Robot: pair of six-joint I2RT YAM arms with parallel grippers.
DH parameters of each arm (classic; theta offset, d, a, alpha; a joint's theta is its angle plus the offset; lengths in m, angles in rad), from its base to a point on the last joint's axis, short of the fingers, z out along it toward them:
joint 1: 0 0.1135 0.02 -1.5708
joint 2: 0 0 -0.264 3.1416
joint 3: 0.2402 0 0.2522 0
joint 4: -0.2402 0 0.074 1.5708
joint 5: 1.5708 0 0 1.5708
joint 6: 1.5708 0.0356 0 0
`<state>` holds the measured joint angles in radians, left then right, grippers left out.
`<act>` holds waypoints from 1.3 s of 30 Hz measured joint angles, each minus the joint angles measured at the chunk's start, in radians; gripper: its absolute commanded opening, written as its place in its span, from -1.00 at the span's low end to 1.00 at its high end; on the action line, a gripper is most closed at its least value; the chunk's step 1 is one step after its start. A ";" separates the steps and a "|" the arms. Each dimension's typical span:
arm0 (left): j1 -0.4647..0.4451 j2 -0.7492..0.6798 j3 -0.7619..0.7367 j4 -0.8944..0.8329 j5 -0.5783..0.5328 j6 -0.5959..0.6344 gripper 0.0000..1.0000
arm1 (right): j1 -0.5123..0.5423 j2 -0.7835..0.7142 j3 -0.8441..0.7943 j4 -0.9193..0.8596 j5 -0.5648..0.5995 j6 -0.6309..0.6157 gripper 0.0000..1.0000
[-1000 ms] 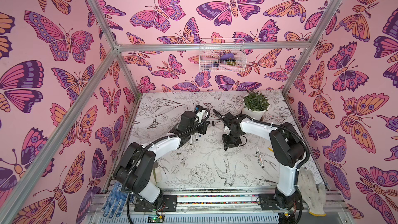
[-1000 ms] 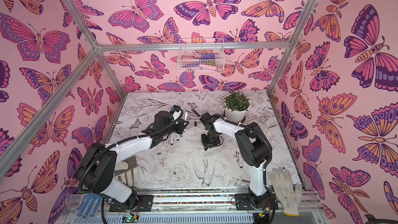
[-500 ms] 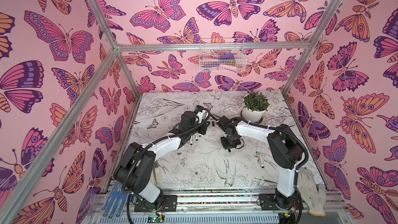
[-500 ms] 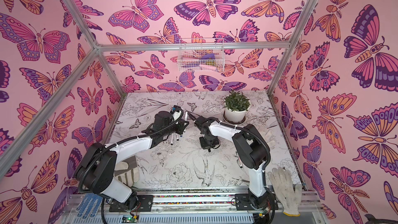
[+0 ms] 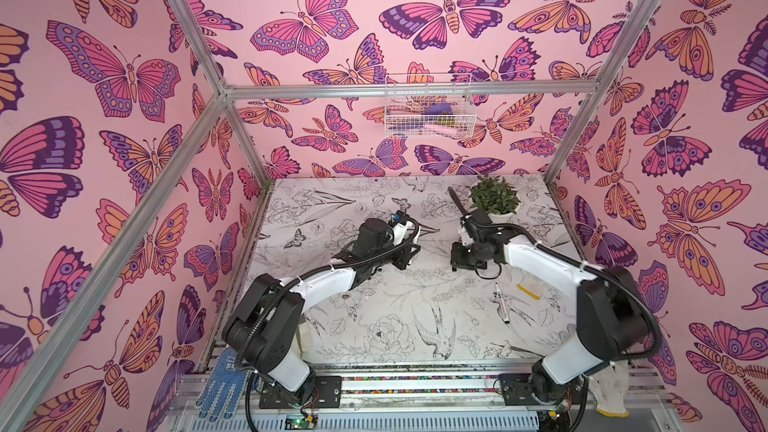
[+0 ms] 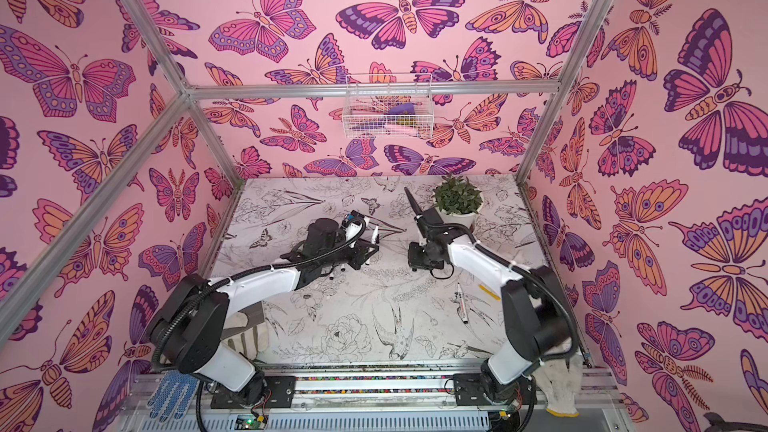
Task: Insert the pens into the pen caps
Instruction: 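Lift the black cap with the right gripper toward the left gripper's marker, then align the black cap above the marker tip held by the left gripper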
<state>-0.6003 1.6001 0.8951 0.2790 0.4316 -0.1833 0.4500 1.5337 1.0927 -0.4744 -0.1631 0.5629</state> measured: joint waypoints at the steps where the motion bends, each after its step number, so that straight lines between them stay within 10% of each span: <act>1: -0.011 0.009 0.004 -0.001 0.010 0.000 -1.00 | -0.008 -0.047 -0.001 0.044 -0.006 0.015 -0.97; 17: -0.060 0.042 0.023 -0.016 0.056 0.000 -1.00 | -0.016 -0.154 -0.118 0.532 -0.161 0.164 -0.98; 39: -0.061 0.042 0.024 -0.016 0.058 0.000 -1.00 | 0.011 -0.103 -0.117 0.546 -0.200 0.135 -1.00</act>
<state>-0.6617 1.6424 0.9195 0.2630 0.4896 -0.1833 0.4610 1.4311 0.9752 0.0715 -0.3626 0.6983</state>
